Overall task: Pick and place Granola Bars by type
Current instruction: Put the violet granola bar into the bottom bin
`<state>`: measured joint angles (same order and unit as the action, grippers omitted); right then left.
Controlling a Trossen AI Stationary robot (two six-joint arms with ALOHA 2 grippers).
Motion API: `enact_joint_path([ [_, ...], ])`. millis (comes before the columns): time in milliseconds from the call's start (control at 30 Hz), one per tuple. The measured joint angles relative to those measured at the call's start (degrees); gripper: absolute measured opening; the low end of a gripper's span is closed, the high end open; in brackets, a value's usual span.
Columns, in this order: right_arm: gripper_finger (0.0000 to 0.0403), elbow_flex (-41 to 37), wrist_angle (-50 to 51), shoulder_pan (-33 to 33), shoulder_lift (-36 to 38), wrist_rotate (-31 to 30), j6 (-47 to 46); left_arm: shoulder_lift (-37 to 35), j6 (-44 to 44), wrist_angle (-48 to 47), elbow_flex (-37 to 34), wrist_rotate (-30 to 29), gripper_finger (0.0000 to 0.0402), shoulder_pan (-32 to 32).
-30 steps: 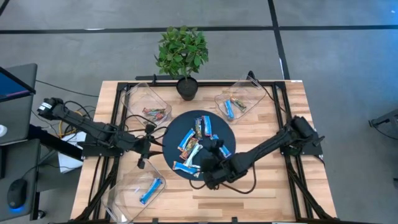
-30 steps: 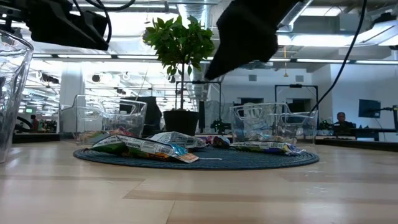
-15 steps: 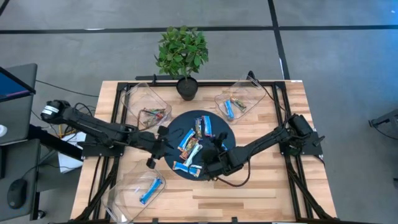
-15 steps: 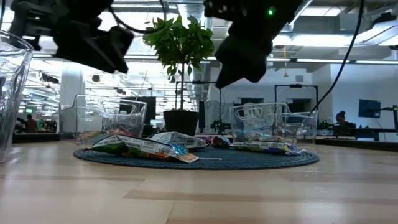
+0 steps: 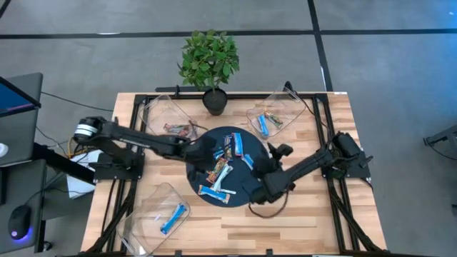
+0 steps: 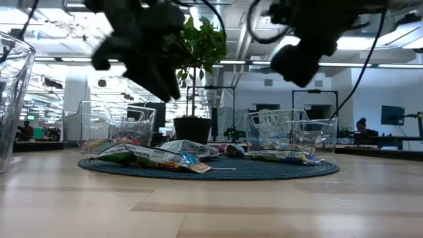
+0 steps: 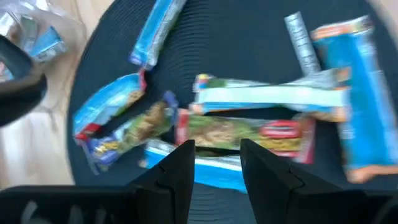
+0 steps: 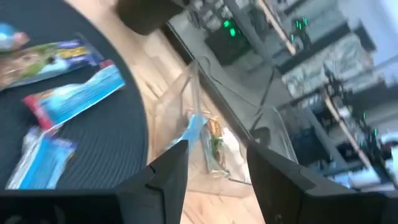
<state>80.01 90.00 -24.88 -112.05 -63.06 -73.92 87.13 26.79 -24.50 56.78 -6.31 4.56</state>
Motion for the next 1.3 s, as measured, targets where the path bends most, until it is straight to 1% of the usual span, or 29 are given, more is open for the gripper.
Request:
enact_joint_path([
  [100, 0.0156, -1.53, 0.02, -2.17, 0.0, -0.38, -0.05, 4.17, 3.9, -2.43, 4.07, -0.04, 0.0123, -2.79],
  [200, 0.0154, -2.13, 0.06, -3.73, 0.01, -0.54, -0.47, 7.18, 10.06, -3.01, 6.94, -0.16, 0.0123, -5.22],
  [433, 0.0148, -2.15, 0.0, -6.64, 1.25, -3.39, -1.71, 12.34, 27.27, -2.89, 8.43, 0.74, 0.0123, -10.68],
  [500, 0.0145, -2.15, 0.02, -7.28, 1.25, -3.55, -1.69, 13.51, 30.04, -2.49, 8.43, 0.55, 0.0123, -11.92],
  [833, 0.0134, -2.15, 0.0, -7.23, 1.25, -4.38, -1.71, 14.34, 38.44, 3.35, 8.43, -0.02, 0.0123, -14.33],
  [1000, 0.0134, -2.15, -0.05, -6.83, 1.25, -4.38, -1.67, 15.64, 39.91, 5.11, 8.42, 2.4, 0.0123, -14.77],
  [1100, 0.0134, -2.13, -0.22, -6.84, 1.25, -4.37, -1.65, 17.77, 40.73, 7.16, 8.54, 2.57, 0.0123, -14.87],
  [1133, 0.0134, -2.07, -0.23, -6.84, 1.25, -4.36, -1.4, 18.73, 41.28, 6.9, 8.54, 2.15, 0.0123, -14.87],
  [1233, 0.0134, -1.99, -0.33, -6.84, 1.22, -4.34, -1.21, 21.27, 42.59, 7.26, 8.39, -1.96, 0.0123, -14.56],
  [1300, 0.0134, -1.95, -0.29, -6.84, 1.22, -4.38, -1.21, 21.79, 42.99, 7.85, 8.39, -2.98, 0.0123, -14.54],
])
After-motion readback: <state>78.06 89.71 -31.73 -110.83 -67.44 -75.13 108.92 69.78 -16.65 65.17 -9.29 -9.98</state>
